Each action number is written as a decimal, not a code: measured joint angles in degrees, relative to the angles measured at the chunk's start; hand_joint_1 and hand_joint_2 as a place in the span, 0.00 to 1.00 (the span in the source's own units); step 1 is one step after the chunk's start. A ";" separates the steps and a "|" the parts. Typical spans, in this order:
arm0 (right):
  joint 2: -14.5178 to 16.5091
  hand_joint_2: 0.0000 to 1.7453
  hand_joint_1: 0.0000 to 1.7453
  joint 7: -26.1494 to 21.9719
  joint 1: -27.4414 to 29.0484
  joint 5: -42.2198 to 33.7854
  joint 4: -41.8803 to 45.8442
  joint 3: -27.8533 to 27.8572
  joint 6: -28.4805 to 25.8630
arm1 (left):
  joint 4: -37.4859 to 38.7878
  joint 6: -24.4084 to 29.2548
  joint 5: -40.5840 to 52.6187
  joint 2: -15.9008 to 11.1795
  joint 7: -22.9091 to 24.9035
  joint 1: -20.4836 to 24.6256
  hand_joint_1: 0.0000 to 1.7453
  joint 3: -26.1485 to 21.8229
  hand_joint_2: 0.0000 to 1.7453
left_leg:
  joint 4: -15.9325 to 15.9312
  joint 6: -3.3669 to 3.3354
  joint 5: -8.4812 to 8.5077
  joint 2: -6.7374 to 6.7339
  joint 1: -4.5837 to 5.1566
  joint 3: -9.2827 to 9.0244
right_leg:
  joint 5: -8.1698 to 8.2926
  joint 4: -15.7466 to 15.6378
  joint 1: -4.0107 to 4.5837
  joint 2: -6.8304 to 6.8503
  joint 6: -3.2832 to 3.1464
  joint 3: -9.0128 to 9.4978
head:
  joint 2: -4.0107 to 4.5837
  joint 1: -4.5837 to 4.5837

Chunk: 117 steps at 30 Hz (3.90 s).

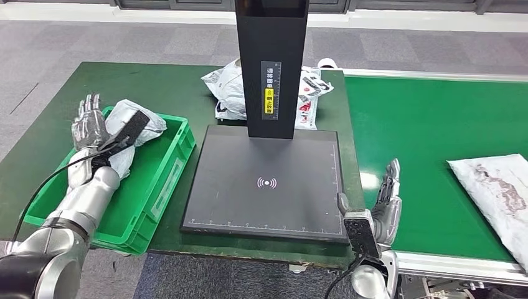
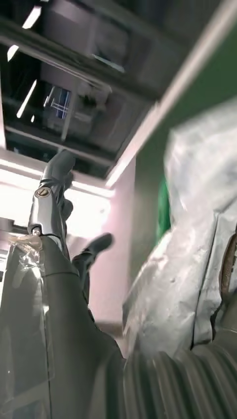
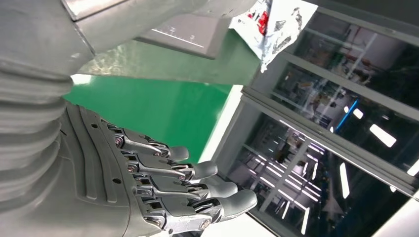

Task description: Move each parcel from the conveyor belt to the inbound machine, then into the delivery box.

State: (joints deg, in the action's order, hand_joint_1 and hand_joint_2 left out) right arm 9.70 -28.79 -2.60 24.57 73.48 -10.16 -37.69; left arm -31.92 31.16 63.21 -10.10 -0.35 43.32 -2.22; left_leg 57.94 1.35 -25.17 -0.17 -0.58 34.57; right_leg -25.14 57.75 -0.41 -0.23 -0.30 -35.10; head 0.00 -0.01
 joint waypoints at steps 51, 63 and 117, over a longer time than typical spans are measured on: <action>-6.79 1.00 0.00 4.96 -2.68 -7.06 -9.67 8.37 14.75 | -5.30 -15.97 -48.03 2.59 -23.04 -3.56 0.00 -2.94 1.00 | 0.01 -0.02 -0.01 0.16 0.03 0.09 | 0.00 0.00 -0.04 0.14 0.01 -0.01 | 0.00 0.00; -5.56 1.00 0.00 6.35 -6.87 24.97 -12.82 15.19 -2.07 | -21.75 -18.53 -61.75 17.62 -36.30 -13.34 0.00 3.94 1.00 | 0.09 -0.24 -0.11 0.30 0.25 0.12 | 0.00 -0.05 -0.23 0.26 0.14 0.03 | 0.00 0.00; -21.23 1.00 1.00 47.18 -18.70 63.34 -54.71 46.76 8.48 | 3.31 -2.33 -65.21 30.71 -38.31 -8.04 0.00 36.76 1.00 | 0.26 -1.19 -0.32 0.16 0.23 -0.38 | 0.17 -0.69 -0.40 0.21 1.18 1.06 | 0.00 -0.01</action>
State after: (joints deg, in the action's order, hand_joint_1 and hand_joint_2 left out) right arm -11.54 18.39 -21.30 87.91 18.77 36.60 -29.20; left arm -28.61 28.83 -2.00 20.62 -38.66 35.28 34.53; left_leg 58.20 0.16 -25.49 -0.01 -0.34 34.19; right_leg -24.98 57.06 -0.81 -0.02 0.88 -34.04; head 0.00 -0.02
